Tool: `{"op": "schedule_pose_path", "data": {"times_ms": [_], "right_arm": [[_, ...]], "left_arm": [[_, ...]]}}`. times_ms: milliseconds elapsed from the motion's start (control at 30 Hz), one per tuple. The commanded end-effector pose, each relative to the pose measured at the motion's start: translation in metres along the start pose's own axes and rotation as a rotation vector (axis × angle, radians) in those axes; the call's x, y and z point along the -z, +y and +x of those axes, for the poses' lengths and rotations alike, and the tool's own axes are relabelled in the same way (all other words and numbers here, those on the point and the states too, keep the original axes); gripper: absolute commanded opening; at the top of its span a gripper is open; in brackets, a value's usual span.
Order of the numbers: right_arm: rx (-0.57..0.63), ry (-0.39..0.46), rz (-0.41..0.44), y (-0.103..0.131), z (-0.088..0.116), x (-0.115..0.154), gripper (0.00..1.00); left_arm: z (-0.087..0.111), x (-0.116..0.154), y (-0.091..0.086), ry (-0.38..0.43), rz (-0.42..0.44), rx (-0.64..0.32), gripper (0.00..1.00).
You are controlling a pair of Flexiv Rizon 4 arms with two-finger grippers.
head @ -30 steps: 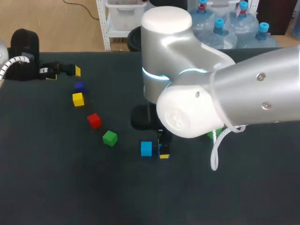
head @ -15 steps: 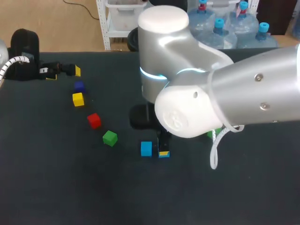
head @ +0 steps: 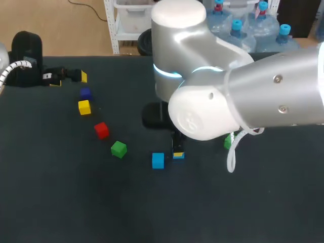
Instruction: Place the blue cubes, place green cubes on the blue cubes, place the yellow cubes on the green cubes, then place the red cubes on the yellow cubes, and place purple cube on the red cubes.
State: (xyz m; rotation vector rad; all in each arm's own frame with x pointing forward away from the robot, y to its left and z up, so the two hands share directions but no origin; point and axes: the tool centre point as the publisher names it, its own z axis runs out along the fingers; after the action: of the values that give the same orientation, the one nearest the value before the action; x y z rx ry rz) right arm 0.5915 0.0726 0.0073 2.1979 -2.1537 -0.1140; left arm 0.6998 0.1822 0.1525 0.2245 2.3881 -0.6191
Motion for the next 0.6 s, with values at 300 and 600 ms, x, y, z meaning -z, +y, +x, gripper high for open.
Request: {"op": "schedule_pose_path", "data": {"times_ms": [300, 600], "right_arm": [[0.007, -0.018, 0.001, -0.029, -0.014, 0.006, 0.0], [-0.002, -0.013, 0.0, -0.048, -0.014, 0.005, 0.0]], "left_arm": [[0.001, 0.0, 0.002, -0.006, 0.011, -0.002, 1.0], [0.001, 0.0, 0.002, -0.006, 0.011, -0.002, 1.0]]}}
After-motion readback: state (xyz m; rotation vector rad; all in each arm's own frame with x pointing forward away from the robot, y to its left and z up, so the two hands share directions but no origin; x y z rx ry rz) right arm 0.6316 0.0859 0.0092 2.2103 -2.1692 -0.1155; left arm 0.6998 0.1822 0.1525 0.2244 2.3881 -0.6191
